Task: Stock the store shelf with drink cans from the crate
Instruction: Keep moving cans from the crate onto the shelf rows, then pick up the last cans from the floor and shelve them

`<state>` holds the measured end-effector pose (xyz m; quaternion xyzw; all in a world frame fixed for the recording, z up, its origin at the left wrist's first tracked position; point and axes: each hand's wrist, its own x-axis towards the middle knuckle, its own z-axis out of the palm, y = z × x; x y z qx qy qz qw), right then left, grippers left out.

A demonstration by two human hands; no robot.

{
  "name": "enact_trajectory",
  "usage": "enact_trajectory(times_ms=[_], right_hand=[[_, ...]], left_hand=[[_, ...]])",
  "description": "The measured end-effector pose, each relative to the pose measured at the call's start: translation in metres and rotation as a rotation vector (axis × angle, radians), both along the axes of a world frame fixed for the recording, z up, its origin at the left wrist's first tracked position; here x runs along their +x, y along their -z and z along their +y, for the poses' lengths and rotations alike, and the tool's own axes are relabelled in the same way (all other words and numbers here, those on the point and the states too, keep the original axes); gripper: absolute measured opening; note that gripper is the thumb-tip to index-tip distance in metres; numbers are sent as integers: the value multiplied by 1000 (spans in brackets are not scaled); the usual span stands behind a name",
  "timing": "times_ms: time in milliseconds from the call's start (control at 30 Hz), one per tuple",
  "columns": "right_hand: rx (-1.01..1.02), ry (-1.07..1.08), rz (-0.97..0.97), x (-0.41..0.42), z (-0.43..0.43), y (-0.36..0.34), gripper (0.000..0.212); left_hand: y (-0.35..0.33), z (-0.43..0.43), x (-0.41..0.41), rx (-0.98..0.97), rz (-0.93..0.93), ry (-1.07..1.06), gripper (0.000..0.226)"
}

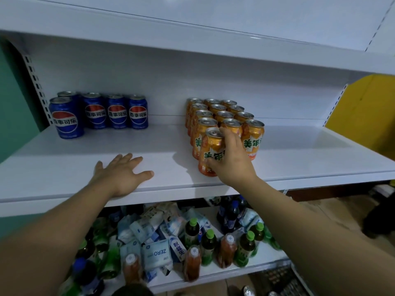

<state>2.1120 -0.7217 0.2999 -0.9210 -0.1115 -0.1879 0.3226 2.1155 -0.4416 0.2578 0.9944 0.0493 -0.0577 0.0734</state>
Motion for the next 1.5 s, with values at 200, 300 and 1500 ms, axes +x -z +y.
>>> enact_trajectory(times_ms=[200, 300, 1500], right_hand=[[-17, -8, -16, 1, -2, 1, 80], [-23, -16, 20, 3, -1, -2, 81], [-62, 897, 785, -230, -324, 140, 74]], left_hand=[[-1, -2, 0, 0, -10, -1, 79], [-3, -3, -3, -4, -3, 3, 79], [145, -385, -79, -80, 675, 1007, 74]])
